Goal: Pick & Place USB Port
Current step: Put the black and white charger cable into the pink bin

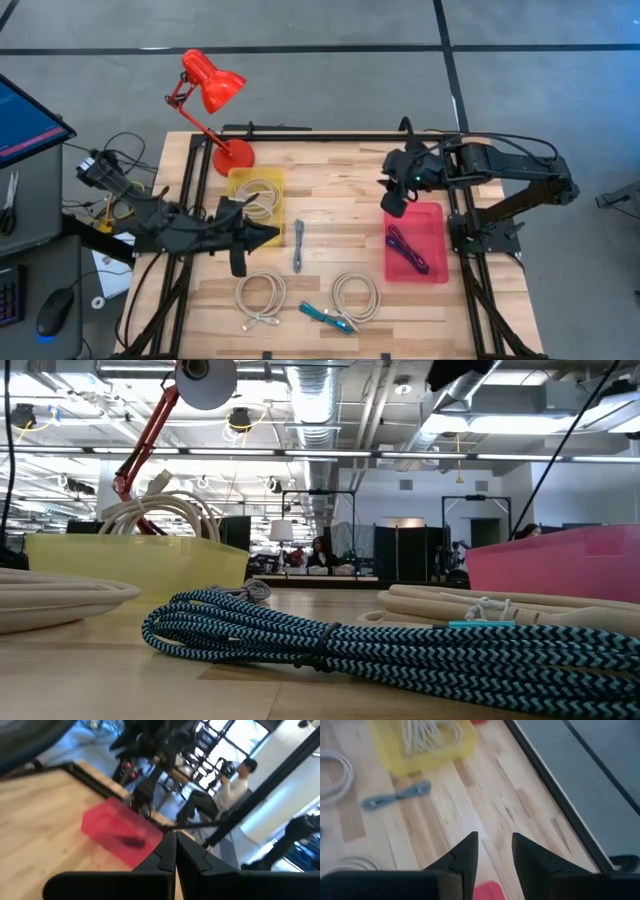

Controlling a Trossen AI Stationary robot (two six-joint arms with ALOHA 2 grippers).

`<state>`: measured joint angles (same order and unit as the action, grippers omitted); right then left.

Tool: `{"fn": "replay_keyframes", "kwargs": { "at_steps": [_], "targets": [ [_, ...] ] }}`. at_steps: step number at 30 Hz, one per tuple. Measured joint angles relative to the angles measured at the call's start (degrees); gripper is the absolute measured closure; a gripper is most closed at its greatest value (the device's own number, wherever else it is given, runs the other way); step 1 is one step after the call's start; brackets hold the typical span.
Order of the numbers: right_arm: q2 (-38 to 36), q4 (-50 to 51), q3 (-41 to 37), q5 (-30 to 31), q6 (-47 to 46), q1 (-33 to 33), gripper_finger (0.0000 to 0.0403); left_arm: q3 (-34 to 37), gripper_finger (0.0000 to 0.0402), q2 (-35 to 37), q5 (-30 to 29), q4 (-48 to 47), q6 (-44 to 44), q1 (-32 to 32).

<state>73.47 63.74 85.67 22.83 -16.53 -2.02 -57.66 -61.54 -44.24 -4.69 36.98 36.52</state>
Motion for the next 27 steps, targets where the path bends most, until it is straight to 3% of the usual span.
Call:
{"fn": "replay_keyframes", "kwargs": {
  "at_steps": [5,9,13,16,21,27],
  "targets": [
    [-0.21,1.88,0.00,0.60,1.37,0.30,0.0291,-7.95,0.0398,-5.58,-5.36,0.00,-1.95,0.22],
    [-0.24,1.89,0.00,3.62,2.11,0.30,0.0291,-11.40,0.0398,-9.06,-6.78,-0.46,1.31,-0.96],
    [-0.24,2.04,0.00,4.76,3.50,0.30,0.0291,-11.92,0.0398,-11.27,-7.34,-1.42,7.33,-1.98],
    [-0.24,2.04,0.00,5.94,3.63,0.30,0.0291,-11.92,0.0398,-12.79,-7.17,-6.09,16.50,-2.97],
    [-0.24,1.83,0.00,6.70,6.49,0.30,0.0291,-11.86,0.0398,-16.32,-1.52,-13.20,32.07,-5.94],
    [-0.24,1.82,0.00,10.28,7.95,0.28,0.0291,-11.81,0.0399,-21.25,9.50,-19.61,42.46,-11.46]
  ]
}}
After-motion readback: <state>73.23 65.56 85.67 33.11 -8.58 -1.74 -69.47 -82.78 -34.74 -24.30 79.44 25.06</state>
